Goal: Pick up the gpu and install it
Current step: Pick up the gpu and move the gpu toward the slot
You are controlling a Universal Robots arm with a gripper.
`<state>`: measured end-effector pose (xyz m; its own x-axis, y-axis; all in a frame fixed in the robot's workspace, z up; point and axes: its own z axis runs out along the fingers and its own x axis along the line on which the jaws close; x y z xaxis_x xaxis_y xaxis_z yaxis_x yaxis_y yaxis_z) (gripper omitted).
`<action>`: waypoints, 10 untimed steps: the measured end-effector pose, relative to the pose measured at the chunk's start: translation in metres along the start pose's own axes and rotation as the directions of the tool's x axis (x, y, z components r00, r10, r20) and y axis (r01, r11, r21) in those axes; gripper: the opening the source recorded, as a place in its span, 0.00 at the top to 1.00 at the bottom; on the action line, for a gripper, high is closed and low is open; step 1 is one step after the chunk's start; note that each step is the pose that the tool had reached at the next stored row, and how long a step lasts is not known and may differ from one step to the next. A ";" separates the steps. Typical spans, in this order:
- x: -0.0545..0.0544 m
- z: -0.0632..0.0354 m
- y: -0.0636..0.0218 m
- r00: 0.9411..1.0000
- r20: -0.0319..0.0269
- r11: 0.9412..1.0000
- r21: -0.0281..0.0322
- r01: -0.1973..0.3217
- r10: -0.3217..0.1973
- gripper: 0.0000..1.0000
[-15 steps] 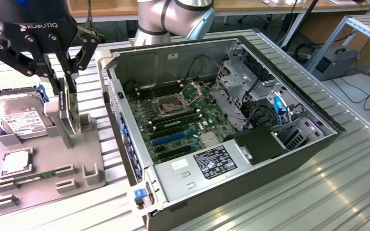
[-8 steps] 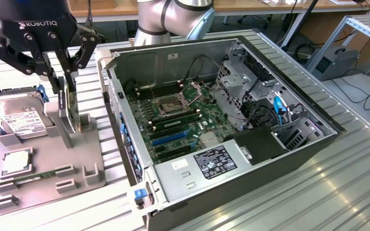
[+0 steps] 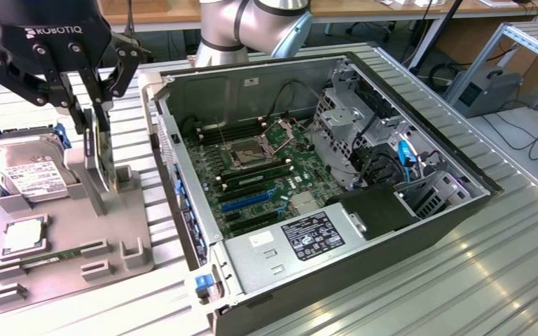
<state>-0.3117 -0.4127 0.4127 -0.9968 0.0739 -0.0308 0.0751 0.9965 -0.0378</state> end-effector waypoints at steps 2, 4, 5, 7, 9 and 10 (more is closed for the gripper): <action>0.000 -0.0007 0.0000 1.000 0.000 1.000 0.000 0.000 0.000 0.73; 0.000 -0.0015 -0.0001 1.000 0.000 1.000 0.000 0.000 0.000 0.73; 0.000 -0.0020 -0.0001 1.000 0.000 1.000 0.000 0.000 0.000 0.73; 0.000 -0.0026 -0.0001 1.000 0.000 1.000 0.000 0.000 0.000 0.73; 0.000 -0.0034 -0.0001 1.000 0.000 1.000 0.000 0.000 0.000 0.73; 0.000 -0.0037 -0.0002 1.000 0.000 1.000 0.000 0.000 0.000 0.73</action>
<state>-0.3118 -0.4127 0.4164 -0.9968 0.0740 -0.0308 0.0751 0.9965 -0.0378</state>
